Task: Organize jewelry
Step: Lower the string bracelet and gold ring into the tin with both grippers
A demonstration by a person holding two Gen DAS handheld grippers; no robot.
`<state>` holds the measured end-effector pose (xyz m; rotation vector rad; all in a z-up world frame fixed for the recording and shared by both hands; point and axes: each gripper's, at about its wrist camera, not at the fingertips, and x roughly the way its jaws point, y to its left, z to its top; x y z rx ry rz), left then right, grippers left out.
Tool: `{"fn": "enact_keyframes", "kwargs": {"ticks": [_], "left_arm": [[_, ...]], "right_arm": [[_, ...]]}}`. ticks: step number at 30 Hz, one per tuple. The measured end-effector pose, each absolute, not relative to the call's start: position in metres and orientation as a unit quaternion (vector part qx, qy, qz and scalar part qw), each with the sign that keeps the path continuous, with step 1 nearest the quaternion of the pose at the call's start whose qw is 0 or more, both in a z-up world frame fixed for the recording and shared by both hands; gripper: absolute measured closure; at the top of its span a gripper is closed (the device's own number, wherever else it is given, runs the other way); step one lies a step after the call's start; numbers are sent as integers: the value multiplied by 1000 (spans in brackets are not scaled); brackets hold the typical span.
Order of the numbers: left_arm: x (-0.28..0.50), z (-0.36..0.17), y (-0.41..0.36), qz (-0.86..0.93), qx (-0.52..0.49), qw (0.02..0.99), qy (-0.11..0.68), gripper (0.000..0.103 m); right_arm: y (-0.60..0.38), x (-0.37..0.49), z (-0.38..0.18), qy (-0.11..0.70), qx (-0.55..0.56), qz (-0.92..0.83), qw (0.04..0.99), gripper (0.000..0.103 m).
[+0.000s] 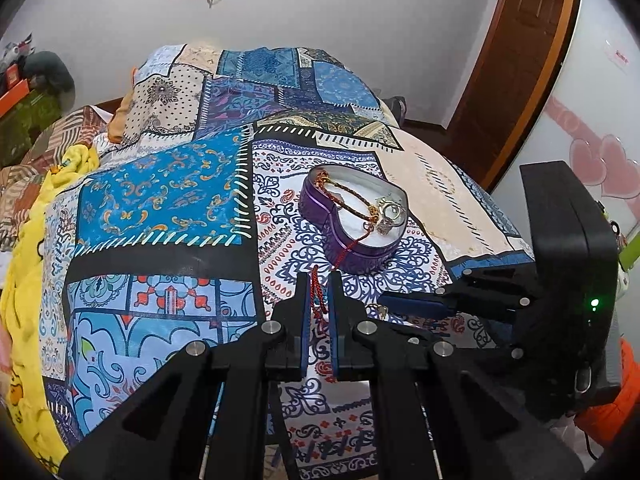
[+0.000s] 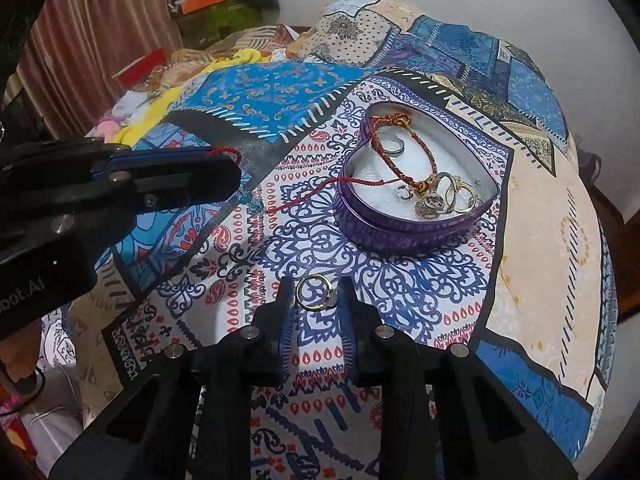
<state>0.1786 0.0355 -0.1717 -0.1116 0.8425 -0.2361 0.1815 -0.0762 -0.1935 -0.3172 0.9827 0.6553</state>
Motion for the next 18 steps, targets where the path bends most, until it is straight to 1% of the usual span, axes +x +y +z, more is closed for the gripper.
{"fn": "enact_keyframes", "kwargs": {"ticks": [6, 18], "left_arm": [[177, -166, 30, -116, -49, 906, 403, 97], [186, -136, 29, -116, -44, 922, 368, 97]], "right_arm": [[-78, 179, -189, 455, -146, 303, 825, 84], [-105, 189, -159, 421, -88, 276, 860, 84]]}}
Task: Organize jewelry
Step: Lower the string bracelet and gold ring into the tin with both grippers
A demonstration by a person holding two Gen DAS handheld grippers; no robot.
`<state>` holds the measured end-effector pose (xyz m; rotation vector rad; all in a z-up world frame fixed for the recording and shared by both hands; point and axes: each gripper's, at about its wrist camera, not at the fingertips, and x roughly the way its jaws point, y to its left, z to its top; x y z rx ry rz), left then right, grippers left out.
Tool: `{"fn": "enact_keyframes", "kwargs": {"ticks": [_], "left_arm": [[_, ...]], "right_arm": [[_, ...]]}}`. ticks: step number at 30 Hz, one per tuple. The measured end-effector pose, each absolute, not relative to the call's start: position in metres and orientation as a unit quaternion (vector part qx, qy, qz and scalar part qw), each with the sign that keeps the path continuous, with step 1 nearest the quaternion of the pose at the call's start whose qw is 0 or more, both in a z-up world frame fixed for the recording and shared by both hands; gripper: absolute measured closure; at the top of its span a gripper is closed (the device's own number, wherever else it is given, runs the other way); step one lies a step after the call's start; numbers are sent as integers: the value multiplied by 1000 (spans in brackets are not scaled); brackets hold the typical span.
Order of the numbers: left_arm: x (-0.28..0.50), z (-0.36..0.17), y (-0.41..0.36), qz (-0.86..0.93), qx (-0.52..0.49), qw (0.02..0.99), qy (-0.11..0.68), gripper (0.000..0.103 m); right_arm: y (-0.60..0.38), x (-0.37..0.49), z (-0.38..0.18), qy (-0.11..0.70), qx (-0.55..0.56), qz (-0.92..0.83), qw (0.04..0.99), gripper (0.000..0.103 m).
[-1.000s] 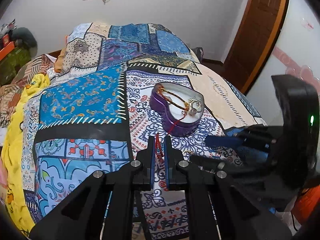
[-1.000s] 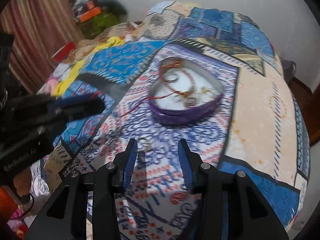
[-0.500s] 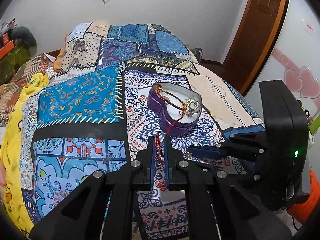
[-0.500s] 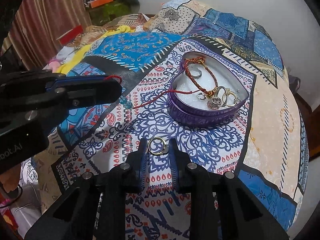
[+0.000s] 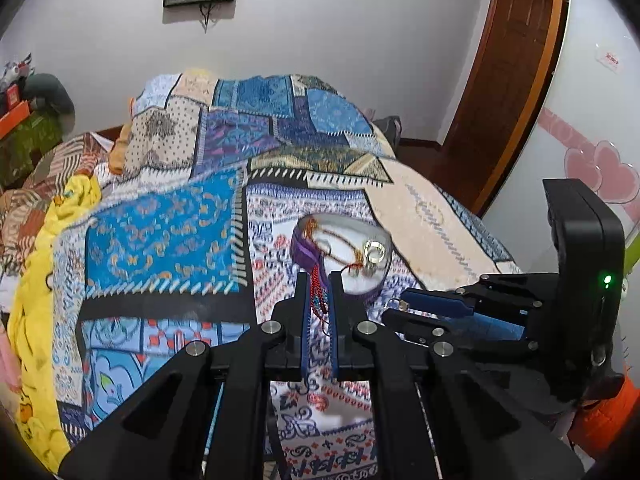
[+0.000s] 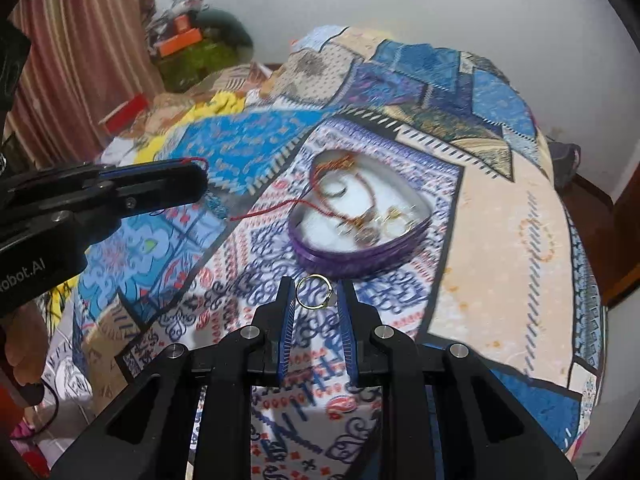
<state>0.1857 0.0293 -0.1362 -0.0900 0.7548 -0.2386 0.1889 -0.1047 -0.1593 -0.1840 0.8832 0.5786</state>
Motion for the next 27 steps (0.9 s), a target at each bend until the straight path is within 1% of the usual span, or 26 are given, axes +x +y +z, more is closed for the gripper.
{"fn": "enact_keyframes", "kwargs": {"ticks": [7, 15, 22, 27], "left_arm": [[198, -123, 22, -124, -43, 929, 346, 97], [221, -122, 13, -135, -38, 930, 340, 97], [246, -134, 13, -136, -45, 926, 350, 97], [264, -150, 14, -145, -52, 915, 372, 97]], "right_arm": [[-119, 200, -139, 394, -63, 259, 879, 84], [-128, 215, -135, 385, -50, 244, 888, 84], [-129, 231, -138, 387, -42, 238, 890, 84], [-126, 239, -141, 389, -46, 241, 888, 84]]}}
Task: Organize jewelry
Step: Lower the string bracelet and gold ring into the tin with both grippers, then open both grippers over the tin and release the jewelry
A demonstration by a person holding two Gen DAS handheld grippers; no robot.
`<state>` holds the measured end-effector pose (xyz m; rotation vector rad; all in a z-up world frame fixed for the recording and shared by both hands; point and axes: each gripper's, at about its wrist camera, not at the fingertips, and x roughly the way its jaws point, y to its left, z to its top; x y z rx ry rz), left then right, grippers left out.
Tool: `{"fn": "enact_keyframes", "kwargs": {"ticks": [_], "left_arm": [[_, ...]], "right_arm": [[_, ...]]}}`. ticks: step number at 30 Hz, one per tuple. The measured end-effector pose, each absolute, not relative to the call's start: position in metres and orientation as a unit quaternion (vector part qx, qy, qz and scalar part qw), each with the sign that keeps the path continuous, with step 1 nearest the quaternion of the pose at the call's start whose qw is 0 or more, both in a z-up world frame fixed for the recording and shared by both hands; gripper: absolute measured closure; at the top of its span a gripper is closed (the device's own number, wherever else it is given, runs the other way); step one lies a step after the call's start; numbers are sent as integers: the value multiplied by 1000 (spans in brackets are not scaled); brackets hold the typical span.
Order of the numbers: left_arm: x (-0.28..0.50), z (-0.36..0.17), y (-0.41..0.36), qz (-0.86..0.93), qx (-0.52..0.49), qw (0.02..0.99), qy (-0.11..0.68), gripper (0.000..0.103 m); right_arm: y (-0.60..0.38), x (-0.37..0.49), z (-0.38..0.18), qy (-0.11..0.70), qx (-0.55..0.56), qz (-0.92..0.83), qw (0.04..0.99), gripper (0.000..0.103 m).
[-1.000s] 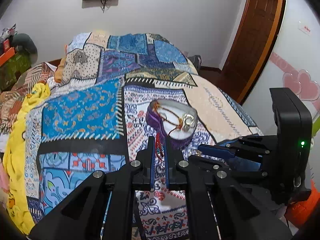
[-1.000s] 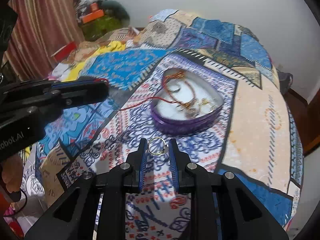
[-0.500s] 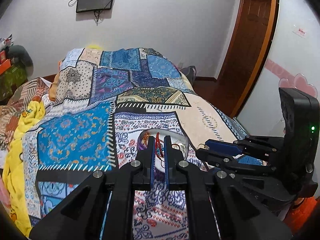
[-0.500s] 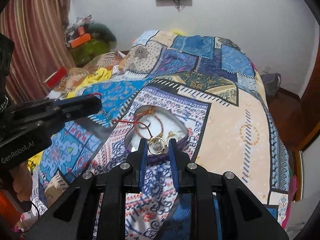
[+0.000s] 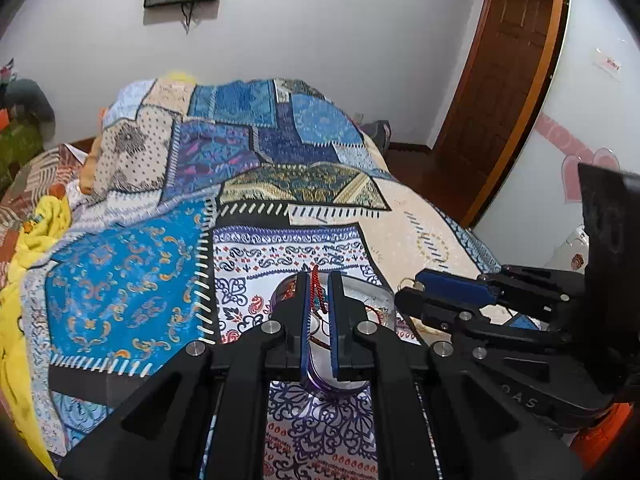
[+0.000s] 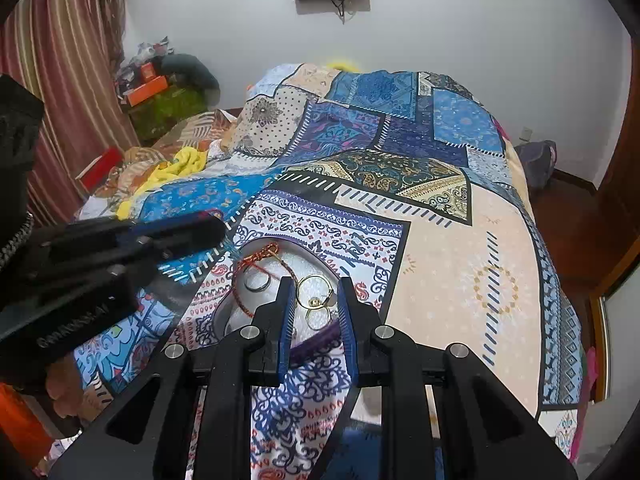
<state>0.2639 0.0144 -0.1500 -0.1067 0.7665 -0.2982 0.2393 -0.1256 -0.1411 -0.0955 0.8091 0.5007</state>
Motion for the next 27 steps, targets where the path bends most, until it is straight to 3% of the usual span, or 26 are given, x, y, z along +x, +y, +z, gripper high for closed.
{"fn": "enact_keyframes", "kwargs": {"ticks": [27], "left_arm": [[287, -180, 17, -147, -57, 897, 413, 97]], "right_arm": [[-112, 266, -168, 438, -52, 265, 857, 84]]}}
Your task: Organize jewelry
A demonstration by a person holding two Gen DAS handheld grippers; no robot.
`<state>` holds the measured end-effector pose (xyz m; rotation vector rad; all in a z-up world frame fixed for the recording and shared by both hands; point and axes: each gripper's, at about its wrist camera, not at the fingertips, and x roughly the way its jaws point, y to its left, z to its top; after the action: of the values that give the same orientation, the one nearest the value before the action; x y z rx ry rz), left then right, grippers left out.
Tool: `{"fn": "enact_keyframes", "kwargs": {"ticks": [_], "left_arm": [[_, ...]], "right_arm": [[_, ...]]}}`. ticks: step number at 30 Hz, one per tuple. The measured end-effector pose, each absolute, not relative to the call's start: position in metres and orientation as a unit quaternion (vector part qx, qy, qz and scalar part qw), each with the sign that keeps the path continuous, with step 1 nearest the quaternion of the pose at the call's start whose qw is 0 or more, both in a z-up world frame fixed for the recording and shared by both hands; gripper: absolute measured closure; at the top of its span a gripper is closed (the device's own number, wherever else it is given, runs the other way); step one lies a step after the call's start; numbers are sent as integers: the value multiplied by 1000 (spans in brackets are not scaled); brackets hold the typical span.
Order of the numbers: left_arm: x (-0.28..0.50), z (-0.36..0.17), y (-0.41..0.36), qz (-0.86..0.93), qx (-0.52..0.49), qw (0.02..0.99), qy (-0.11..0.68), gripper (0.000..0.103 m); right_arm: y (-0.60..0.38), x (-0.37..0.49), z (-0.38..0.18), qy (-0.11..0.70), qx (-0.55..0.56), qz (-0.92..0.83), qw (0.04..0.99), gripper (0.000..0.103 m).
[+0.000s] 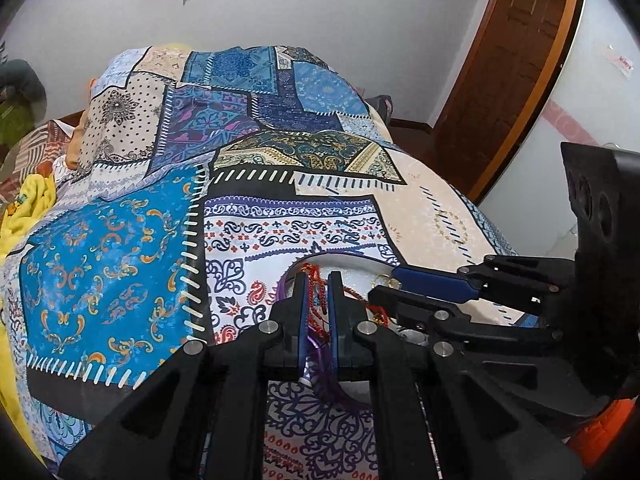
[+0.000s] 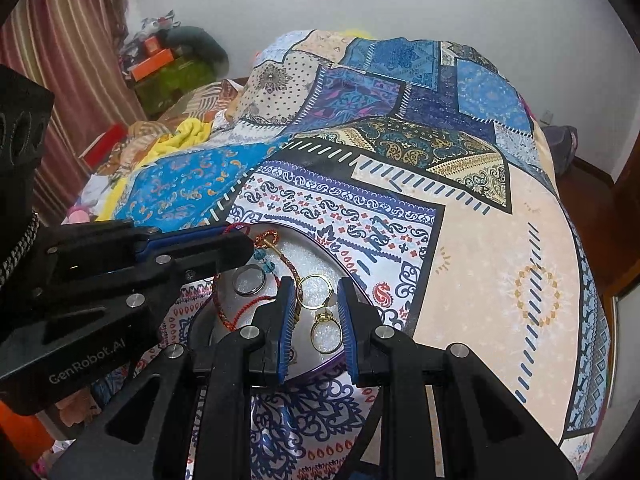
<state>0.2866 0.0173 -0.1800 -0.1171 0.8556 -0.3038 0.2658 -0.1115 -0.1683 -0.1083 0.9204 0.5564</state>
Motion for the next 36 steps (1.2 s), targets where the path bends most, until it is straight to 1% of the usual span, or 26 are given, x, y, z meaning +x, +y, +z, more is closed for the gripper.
{"fn": "enact_keyframes", "kwargs": {"ticks": [5, 11, 14, 16, 18, 27, 32, 36], "left_arm": [[286, -179, 21, -143, -59, 896, 416, 96], [282, -173, 20, -140, -46, 898, 414, 95], [279, -167, 19, -138, -41, 901, 410, 90], [276, -163, 19, -139, -40, 903, 405, 87], [273, -157, 19, -138, -39, 905, 400, 87], [243, -120, 21, -129, -28, 921, 366, 86], [214, -85, 23, -119, -19, 939, 323, 86], [179, -48, 23, -107, -13, 958, 266, 86]], "right_arm": [[-114, 267, -171, 453, -42, 268, 849, 83], [-117, 263, -168, 453, -42, 267, 850, 82], [-118, 259, -164, 448, -46, 263, 853, 77], [-119, 256, -159, 444, -45, 265, 855, 77], [-121, 252, -153, 437, -42, 266, 858, 77], [-136, 226, -106, 382, -23, 268, 884, 77], [-144, 196, -61, 322, -12, 271, 907, 77], [-148, 161, -25, 259, -13, 265, 929, 77]]}}
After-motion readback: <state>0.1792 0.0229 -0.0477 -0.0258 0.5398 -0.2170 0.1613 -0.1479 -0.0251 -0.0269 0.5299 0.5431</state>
